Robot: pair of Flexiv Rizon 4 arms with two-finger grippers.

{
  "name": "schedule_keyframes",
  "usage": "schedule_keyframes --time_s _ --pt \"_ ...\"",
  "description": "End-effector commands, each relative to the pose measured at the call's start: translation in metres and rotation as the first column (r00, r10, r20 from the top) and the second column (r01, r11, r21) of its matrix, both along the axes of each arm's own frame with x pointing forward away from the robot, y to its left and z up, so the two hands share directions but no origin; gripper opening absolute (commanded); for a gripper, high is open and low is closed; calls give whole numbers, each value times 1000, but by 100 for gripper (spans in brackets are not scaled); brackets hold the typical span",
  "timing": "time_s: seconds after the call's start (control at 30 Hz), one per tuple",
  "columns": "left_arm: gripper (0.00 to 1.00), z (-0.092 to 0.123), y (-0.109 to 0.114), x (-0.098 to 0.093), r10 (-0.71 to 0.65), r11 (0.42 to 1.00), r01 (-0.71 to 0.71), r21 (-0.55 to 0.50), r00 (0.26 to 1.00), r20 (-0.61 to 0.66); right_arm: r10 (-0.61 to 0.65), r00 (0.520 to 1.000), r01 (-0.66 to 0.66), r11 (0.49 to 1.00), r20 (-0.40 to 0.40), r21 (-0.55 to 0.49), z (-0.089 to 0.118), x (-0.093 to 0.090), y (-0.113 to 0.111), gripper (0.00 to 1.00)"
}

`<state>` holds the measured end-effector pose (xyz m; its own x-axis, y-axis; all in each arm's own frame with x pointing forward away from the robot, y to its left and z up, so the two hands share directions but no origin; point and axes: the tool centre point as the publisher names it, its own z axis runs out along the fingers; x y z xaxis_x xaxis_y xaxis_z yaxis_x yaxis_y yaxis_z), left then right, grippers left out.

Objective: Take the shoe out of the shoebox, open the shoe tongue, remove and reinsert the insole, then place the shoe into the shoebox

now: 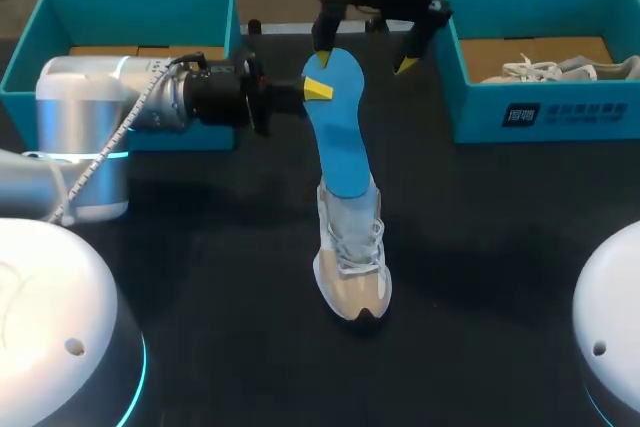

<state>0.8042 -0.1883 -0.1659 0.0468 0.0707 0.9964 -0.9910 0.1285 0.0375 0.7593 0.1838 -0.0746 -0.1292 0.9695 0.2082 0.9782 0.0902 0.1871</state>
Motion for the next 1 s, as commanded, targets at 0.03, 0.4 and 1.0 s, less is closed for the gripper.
schedule_keyframes --time_s 0.03,0.4,1.0 --pt "0 1 0 -1 1 1000 -1 4 1000 -1 -32 999 34 982 10 -187 -1 4 11 100" --pt "0 1 0 -1 1 1000 -1 4 1000 -1 -31 999 33 985 14 -170 -2 4 15 100" --pt "0 1 0 -1 1 1000 -1 4 1000 -1 -5 1000 5 998 -7 -61 -4 -1 -12 100"
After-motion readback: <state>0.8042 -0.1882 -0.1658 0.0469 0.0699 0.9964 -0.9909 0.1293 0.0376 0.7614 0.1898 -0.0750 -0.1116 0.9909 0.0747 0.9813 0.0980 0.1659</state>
